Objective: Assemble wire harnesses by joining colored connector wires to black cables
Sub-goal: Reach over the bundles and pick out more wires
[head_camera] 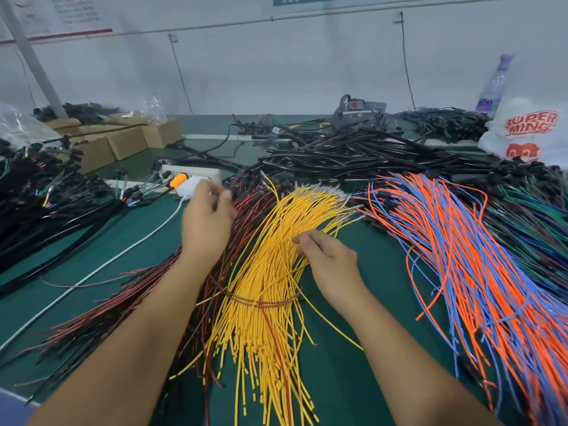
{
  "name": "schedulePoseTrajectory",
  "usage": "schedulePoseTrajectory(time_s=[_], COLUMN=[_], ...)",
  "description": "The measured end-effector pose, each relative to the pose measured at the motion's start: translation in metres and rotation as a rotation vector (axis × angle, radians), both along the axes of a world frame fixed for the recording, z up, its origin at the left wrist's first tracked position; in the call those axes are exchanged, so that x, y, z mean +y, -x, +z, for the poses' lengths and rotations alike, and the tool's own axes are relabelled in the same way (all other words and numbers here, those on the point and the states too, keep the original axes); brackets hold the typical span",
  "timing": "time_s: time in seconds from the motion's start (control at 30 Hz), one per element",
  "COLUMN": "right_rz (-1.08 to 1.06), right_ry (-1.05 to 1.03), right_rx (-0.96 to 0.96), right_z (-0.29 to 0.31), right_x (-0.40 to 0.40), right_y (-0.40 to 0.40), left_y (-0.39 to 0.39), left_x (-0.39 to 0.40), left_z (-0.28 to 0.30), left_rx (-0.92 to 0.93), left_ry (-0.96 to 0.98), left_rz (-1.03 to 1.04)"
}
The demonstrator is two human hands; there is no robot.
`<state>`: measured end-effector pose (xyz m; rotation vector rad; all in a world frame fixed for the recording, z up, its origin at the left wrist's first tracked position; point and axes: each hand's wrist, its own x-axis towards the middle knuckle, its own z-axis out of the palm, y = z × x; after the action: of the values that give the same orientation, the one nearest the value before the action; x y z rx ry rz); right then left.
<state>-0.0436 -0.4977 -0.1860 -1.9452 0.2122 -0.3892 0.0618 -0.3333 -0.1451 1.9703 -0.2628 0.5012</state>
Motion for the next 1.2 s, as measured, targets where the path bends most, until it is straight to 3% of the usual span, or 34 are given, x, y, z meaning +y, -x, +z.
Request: schedulePoseTrajectory(time_s=[0.1,0.2,0.33,0.43,0.53,0.63,0.7,0.77,0.87,0.93,1.1,1.2], right_rz=[-0.068,-0.229,-0.347,-0.55,-0.71,-0.727,-0.673,-0.641,-0.593,-0.578,-0.593,-0.573], right_ry=[-0.034,-0.366,-0.611,-0.667,-0.643,-0.403,-0.228,-0.064,0.056,0.044,-0.113,-0.091], right_rx=[-0.024,-0.195,-0.35,-0.435,-0.442,-0.274,-0.174,-0.074,-0.023,-0.031,-0.107,-0.098], right_z=[-0.001,0.004,0.007,0.01,0.012,0.007,0.003,0.001,0.001,0.002,0.001,-0.001], right_x=[-0.001,-0.006,-0.02,-0.032,-0.047,-0.057,-0.057,-0.053,-0.048,-0.047,-0.051,-0.05], right_y=[-0.004,-0.005,-0.007,-0.01,-0.01,-0.011,-0.01,-0.008,-0.005,-0.005,-0.006,-0.009], left_y=[0.02,0.042,0.064,0.059,0.04,0.019,0.011,0.009,0.014,0.022,0.032,0.03], left_x=[-0.042,-0.081,-0.104,-0.096,-0.063,-0.023,-0.009,-0.013,-0.05,-0.083,-0.125,-0.129], left_z=[0.018,0.02,0.013,0.016,0.031,0.05,0.055,0.05,0.027,0.008,-0.034,-0.039], left_rx=[-0.009,0.042,0.033,0.238,0.518,0.739,0.827,0.819,0.545,0.332,0.035,-0.012], left_ry=[-0.285,-0.544,-0.619,-0.687,-0.579,-0.312,-0.257,-0.253,-0.371,-0.472,-0.856,-0.782], left_rz=[-0.282,-0.497,-0.617,-0.779,-0.964,-1.19,-1.235,-1.134,-0.807,-0.622,-0.268,-0.181])
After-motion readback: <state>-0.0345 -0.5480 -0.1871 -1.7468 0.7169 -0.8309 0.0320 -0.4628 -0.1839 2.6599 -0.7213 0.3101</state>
